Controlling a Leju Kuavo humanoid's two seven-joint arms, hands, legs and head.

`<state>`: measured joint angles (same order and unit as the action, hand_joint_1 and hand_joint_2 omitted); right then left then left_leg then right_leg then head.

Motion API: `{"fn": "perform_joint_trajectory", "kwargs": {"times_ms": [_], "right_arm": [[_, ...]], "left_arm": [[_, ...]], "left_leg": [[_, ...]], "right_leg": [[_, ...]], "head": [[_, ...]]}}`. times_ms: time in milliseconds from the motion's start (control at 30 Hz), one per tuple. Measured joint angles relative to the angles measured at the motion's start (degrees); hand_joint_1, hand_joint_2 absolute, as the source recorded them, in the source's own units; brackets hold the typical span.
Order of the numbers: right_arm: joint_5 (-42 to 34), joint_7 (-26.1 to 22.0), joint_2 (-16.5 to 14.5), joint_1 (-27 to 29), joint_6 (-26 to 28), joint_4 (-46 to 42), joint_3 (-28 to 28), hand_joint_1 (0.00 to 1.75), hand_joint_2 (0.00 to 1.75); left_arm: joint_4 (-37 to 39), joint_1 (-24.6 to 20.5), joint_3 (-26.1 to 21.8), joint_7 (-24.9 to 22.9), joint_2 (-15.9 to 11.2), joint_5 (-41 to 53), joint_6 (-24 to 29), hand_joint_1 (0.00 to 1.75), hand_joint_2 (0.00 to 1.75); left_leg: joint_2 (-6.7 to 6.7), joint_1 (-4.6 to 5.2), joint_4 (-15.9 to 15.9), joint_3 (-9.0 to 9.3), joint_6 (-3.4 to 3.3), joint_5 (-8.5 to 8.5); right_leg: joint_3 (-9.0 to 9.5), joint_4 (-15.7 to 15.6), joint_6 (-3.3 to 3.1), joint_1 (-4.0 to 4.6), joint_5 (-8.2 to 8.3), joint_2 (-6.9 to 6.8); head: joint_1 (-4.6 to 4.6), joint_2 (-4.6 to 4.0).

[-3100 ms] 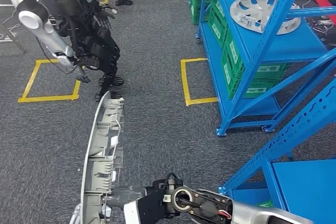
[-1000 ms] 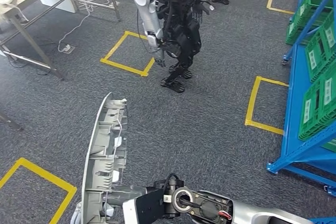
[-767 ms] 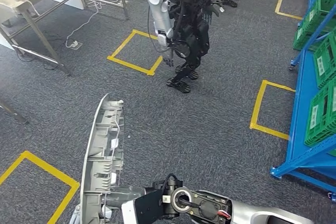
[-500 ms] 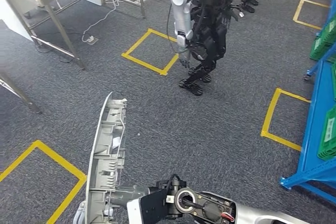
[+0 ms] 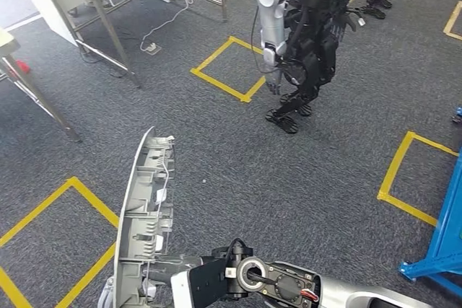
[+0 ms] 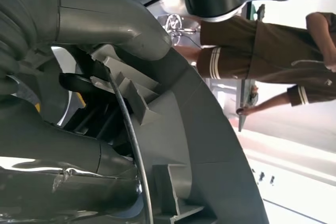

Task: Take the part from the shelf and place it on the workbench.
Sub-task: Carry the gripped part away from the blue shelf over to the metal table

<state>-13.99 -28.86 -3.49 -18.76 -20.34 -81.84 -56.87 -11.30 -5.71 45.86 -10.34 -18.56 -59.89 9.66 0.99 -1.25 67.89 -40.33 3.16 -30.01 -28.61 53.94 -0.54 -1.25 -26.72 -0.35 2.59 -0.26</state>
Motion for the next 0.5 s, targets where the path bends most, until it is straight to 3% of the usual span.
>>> {"fn": "perform_joint_trajectory", "kwargs": {"times_ms": [33,67,100,167,233,300,367,433,500], "right_arm": [[0.0,0.0,0.0,0.0,0.0,0.1,0.0,1.75,1.75],[0.0,0.0,0.0,0.1,0.0,0.1,0.0,1.75,1.75],[0.0,0.0,0.0,0.1,0.0,0.2,0.0,1.75,1.75],[0.0,0.0,0.0,0.1,0.0,0.2,0.0,1.75,1.75],[0.0,0.0,0.0,0.0,0.0,0.2,0.0,1.75,1.75],[-0.1,0.0,0.0,0.0,0.0,0.2,0.0,1.75,1.75],[-0.1,0.0,0.0,0.0,0.0,0.2,0.0,1.75,1.75],[-0.2,0.0,0.0,0.0,0.0,0.2,0.0,1.75,1.75],[-0.4,0.0,0.0,0.1,-0.1,0.2,0.0,1.75,1.75]], "left_arm": [[0.0,0.1,0.0,0.0,0.1,0.0,0.0,0.00,1.75],[0.0,0.1,0.0,0.1,0.2,0.0,0.0,0.00,1.75],[0.0,0.2,0.0,0.2,0.3,0.1,0.1,0.00,1.75],[0.0,0.2,0.0,0.3,0.4,0.1,0.1,0.00,1.75],[0.0,0.1,0.0,0.4,0.6,0.2,0.3,0.00,1.75],[0.0,0.1,0.0,0.4,0.6,0.2,0.4,0.00,1.75],[0.0,0.1,0.0,0.5,0.7,0.1,0.4,0.00,1.75],[0.0,0.1,0.0,0.5,0.7,0.0,0.4,0.00,1.75],[0.0,0.0,0.0,0.5,0.8,-0.1,0.3,0.00,1.75]], "left_leg": [[-0.24,-0.08,2.6,-1.34,0.17,-0.62],[-0.42,-0.20,3.1,-1.60,0.33,-0.17],[-0.65,-0.32,1.2,-0.63,0.46,1.26],[-2.02,-0.47,-6.9,3.61,0.70,4.84],[-2.99,-0.21,-12.3,6.45,0.16,6.37],[-2.52,0.20,-13.0,6.71,-0.90,6.21],[-1.91,0.14,-13.1,6.86,-1.73,6.18],[-1.36,-0.02,-13.3,7.09,-2.50,6.24],[-0.71,0.14,-13.3,7.13,-2.93,6.18]], "right_leg": [[-0.01,0.0,-0.02,0.06,-0.04,-0.60],[0.01,0.0,0.00,0.07,-0.10,-1.12],[0.05,0.0,0.09,0.03,-0.18,-1.57],[0.16,0.2,0.55,-0.02,-0.50,-2.28],[0.20,0.6,1.24,0.25,-0.92,-2.76],[0.38,0.6,1.82,0.42,-1.18,-3.20],[0.33,1.2,2.43,0.16,-1.95,-2.81],[-1.57,5.7,2.81,0.02,-4.82,-1.31],[-5.40,14.0,2.78,0.10,-8.59,-0.25]], "head": [[-0.02,0.00],[-0.06,0.00],[-0.07,0.00],[-0.13,0.00],[-0.07,0.00],[0.30,0.00],[0.64,0.00],[1.00,0.00],[1.56,0.00]]}}
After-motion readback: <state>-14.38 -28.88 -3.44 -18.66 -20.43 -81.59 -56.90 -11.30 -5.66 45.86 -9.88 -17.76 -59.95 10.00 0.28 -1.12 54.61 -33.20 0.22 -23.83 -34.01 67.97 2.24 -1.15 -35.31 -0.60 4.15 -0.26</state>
